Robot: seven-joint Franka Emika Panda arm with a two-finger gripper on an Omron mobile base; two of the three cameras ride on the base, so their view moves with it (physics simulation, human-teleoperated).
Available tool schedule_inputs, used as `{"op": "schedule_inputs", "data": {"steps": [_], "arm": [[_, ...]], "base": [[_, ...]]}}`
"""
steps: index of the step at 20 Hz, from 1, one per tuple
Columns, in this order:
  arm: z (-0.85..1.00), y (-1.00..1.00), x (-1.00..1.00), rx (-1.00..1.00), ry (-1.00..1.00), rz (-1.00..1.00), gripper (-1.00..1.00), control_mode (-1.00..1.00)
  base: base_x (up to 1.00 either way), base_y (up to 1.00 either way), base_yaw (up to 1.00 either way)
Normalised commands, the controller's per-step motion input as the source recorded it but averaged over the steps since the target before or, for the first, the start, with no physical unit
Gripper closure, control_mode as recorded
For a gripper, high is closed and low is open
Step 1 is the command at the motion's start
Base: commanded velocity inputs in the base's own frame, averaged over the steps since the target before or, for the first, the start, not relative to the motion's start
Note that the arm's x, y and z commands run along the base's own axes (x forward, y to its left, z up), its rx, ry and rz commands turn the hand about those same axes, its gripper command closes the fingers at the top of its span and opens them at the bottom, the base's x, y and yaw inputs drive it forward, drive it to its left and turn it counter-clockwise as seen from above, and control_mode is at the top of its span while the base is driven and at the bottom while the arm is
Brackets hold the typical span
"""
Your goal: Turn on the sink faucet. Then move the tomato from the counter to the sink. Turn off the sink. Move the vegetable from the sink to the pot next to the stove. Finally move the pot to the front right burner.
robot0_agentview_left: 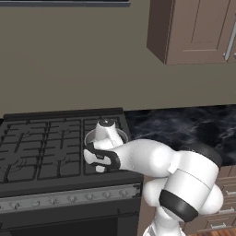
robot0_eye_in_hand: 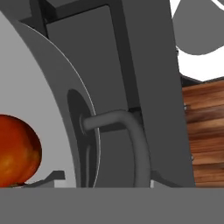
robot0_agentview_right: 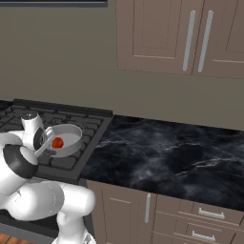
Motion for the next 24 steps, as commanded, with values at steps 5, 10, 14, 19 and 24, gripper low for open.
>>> {"op": "schedule_inputs", "data": {"steps": [5,10,14,19,24], "arm": [[-0.15,0.11,-0.09,0.0,0.02,-0.01,-1.0,-1.0],[0.0,0.01,-0.19,0.0,0.0,-0.03,-1.0,-1.0],[0.08,0.0,-0.23,0.0,-0.01,-0.05,-1.0,-1.0],[0.16,0.0,-0.05,0.0,-0.01,-0.05,-1.0,-1.0],[0.44,0.02,0.0,0.0,-0.05,-0.04,-1.0,-1.0]], "base": [[0.0,0.0,0.0],[0.0,0.0,0.0],[0.0,0.0,0.0],[0.0,0.0,0.0],[0.0,0.0,0.0]]}}
